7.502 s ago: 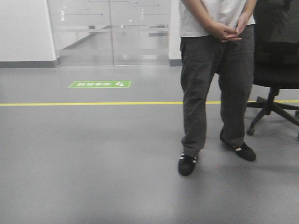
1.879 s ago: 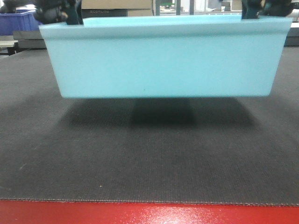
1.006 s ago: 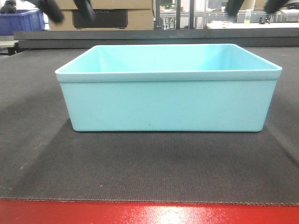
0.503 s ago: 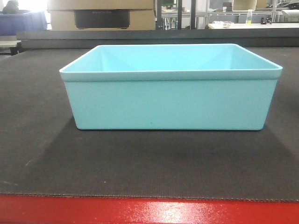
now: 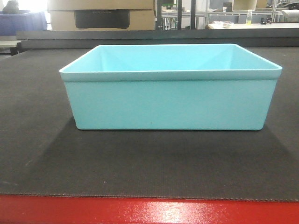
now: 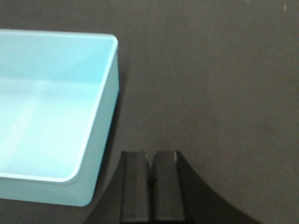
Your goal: Fetch blue bin and place on conveyor start
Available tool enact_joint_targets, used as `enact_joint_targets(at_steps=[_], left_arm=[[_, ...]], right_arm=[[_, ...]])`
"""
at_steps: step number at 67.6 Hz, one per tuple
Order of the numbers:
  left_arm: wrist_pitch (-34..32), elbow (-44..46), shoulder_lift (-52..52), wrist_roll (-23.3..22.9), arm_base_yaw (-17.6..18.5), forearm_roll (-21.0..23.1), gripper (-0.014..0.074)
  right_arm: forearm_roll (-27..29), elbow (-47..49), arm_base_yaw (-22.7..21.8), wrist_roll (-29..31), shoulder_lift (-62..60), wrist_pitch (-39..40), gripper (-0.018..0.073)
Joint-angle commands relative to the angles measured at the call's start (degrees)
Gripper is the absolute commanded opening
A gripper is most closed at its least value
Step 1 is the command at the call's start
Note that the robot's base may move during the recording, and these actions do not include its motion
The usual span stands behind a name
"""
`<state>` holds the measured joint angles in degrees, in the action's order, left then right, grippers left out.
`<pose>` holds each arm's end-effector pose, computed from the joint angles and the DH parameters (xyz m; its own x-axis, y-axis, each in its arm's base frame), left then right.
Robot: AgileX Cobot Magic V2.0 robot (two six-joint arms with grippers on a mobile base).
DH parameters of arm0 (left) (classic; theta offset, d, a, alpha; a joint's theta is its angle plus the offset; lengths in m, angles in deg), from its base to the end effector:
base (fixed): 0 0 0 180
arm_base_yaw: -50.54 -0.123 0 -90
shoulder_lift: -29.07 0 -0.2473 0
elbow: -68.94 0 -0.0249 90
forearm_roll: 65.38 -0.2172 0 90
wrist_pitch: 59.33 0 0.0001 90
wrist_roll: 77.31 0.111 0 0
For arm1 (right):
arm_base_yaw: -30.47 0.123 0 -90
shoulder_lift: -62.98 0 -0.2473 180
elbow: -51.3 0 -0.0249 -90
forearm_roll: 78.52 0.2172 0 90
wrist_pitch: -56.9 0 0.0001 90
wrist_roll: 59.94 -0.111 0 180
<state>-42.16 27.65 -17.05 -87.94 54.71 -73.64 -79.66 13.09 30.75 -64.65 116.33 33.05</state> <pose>0.1518 -0.0063 0.3082 -0.2495 -0.0296 -0.9679 0.0198 0.9992 -0.0356 0.1704 -0.0001 0.2927 -0.4280 0.0619 -0.9017 0.0298 0.9981 0.0543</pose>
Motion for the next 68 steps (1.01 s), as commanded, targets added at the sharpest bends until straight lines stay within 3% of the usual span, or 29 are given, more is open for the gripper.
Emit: enact_joint_targets(at_steps=[1, 23, 68], left_arm=[[-3.11, -3.72, 5.98, -0.07, -0.11, -0.21, -0.0111], [-1.55, -8.87, 18.88, -0.07, -0.11, -0.21, -0.0111], [-1.67, -8.87, 19.56, -0.07, -0.11, -0.21, -0.0111]], right_arm=[[-0.3, -3.43, 0.31, 0.26, -6.93, 5.24, -0.0162], [-0.4, -6.71, 0.31, 0.26, -22.92, 8.44, -0.0162], [-0.4, -6.71, 0.31, 0.26, -23.52, 8.85, -0.0162]])
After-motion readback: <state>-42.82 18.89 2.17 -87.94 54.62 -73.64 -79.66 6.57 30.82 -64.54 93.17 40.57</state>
